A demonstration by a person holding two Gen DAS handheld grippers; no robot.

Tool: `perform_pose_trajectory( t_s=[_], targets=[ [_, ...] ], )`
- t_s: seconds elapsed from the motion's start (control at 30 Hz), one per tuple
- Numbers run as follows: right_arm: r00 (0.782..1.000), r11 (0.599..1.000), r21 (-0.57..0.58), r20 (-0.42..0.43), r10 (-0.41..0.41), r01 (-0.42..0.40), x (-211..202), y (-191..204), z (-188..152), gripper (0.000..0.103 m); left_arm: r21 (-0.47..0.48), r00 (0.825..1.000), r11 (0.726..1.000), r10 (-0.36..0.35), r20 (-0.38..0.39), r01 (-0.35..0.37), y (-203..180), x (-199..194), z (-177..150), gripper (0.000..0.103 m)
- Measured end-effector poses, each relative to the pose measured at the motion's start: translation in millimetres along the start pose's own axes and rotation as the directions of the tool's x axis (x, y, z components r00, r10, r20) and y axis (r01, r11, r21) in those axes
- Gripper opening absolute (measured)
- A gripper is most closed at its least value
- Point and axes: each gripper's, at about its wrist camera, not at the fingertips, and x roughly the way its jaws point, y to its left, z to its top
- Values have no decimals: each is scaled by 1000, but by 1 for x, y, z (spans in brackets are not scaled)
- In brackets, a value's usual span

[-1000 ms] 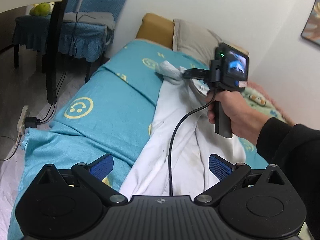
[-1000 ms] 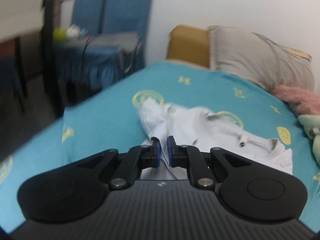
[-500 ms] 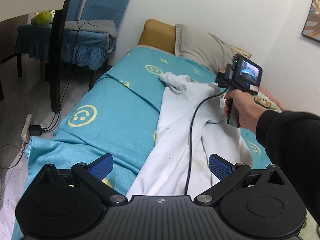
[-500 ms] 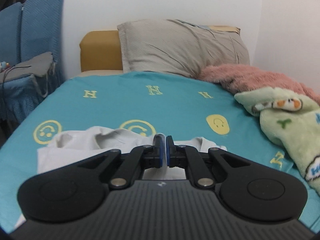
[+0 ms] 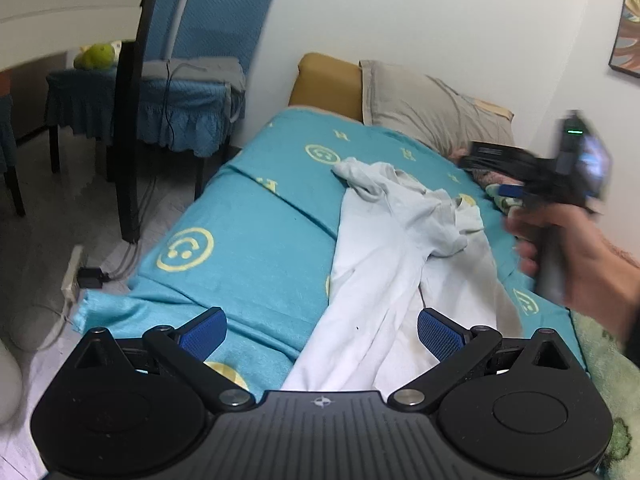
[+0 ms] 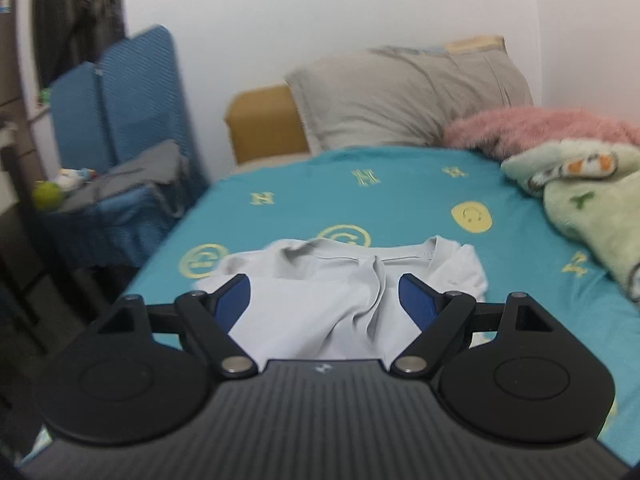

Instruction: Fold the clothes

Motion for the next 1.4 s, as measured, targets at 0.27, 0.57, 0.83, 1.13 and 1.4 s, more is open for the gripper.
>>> perform_pose_trajectory(
  t_s=[0.27,0.57,0.83,1.13,1.4],
  targets=[
    [999,999,32,24,42,-42,-195,9,-27,83,64,999,998,9,42,-12,-11,-33,-3,102],
    [999,992,124,-33,17,-13,-314,3,-90,83,193,999,981,11,41,-19,-31,-83,-19,102],
    [997,972,235,-73,37,-19,-343,-19,-127,83,253,956,967,110,-274,-38,-9,-67,-16,82],
    [988,937,349,-131,78,-27,-332,-37,-139,83,359,850,933,180,-496,11,-6,-39,-31,57],
    [980,906,422,-164,117,-38,-323,-50,-148,83,214,776,971,51,-629,110,47,-20,1,57]
  ],
)
